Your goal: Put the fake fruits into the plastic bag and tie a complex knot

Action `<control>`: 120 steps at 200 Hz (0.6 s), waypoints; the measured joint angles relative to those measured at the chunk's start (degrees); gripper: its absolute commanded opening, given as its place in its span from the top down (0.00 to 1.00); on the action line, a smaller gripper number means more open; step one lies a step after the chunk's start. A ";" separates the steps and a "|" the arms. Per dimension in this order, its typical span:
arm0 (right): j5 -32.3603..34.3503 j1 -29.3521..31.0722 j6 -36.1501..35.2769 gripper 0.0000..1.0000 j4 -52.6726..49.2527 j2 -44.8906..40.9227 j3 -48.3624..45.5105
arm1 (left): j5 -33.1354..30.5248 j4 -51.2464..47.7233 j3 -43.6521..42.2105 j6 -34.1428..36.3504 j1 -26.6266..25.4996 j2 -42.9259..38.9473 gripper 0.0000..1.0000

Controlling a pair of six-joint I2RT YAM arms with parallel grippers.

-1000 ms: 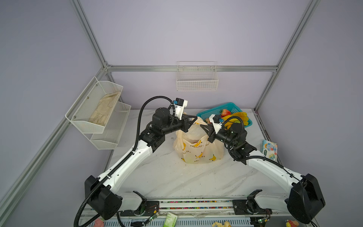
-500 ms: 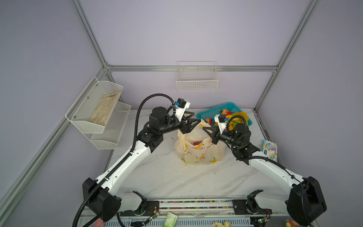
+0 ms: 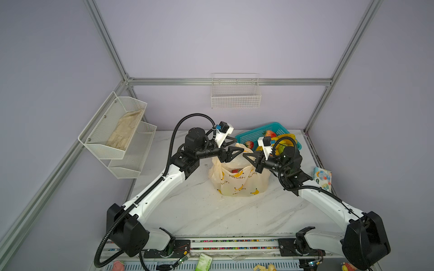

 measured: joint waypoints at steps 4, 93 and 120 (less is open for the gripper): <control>-0.11 -0.02 0.04 1.00 0.00 0.04 0.00 | 0.07 -0.02 0.00 -0.07 -0.04 0.15 0.41; 0.37 -0.44 -0.48 0.87 -0.55 0.74 0.02 | 0.04 0.74 0.20 -3.26 -1.92 2.75 1.00; 6.25 -0.37 -3.28 0.65 -3.56 -1.29 0.00 | -2.51 2.16 0.17 -10.05 -2.84 2.32 1.00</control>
